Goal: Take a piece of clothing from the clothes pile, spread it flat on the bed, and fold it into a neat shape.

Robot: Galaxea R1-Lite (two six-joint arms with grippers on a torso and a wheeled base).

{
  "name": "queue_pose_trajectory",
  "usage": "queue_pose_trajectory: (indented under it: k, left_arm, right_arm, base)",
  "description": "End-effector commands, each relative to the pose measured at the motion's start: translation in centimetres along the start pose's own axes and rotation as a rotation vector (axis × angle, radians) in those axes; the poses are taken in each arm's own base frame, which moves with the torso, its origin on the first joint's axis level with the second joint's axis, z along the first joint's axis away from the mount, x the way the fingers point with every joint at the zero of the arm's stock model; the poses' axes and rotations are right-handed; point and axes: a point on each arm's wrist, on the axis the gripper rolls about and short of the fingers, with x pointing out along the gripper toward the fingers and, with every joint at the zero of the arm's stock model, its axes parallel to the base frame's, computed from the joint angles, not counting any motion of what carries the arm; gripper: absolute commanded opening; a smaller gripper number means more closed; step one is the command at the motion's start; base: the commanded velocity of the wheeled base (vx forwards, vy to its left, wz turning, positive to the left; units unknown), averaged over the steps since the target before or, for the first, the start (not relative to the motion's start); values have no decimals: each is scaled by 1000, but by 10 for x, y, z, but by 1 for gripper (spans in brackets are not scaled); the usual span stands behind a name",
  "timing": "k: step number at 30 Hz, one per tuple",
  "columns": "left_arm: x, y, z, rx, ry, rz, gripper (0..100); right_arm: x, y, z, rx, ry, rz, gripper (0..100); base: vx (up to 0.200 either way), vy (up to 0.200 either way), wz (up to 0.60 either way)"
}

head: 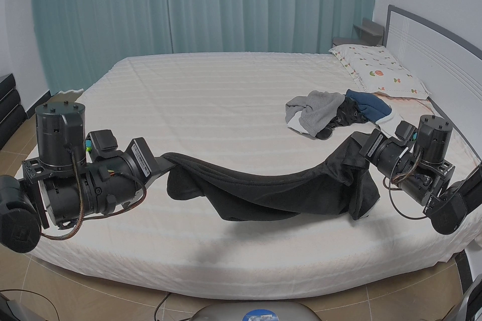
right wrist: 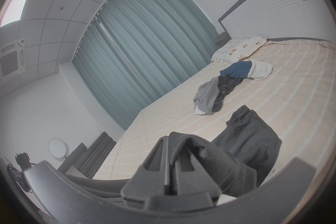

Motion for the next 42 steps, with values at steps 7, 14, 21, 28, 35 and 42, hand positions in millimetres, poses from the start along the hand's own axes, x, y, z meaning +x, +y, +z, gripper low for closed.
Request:
queue_pose_trajectory:
  k: [7, 14, 21, 28, 35, 42]
  left_arm:
    - [0, 0, 0, 0, 1, -1, 0]
    - [0, 0, 0, -1, 0, 0, 0]
    - [0, 1, -1, -1, 5, 1, 0]
    - [0, 1, -1, -1, 7, 2, 0]
    - [-2, 0, -2, 3, 8, -5, 0]
    - [-16, -7, 0, 10, -13, -42, 0]
  right_arm:
    - [1, -1, -1, 2, 3, -2, 0]
    - [1, -1, -1, 2, 6, -3, 0]
    - [1, -1, -1, 7, 4, 0, 0]
    - [-3, 4, -3, 2, 12, 11, 0]
    - [-8, 8, -3, 0, 11, 25, 0]
    - [-25, 24, 1, -7, -4, 80, 0]
  base:
    - [0, 200, 0]
    - [0, 200, 0]
    - [0, 114, 0]
    - [0, 0, 0]
    - [-57, 0, 0]
    - [-200, 0, 0]
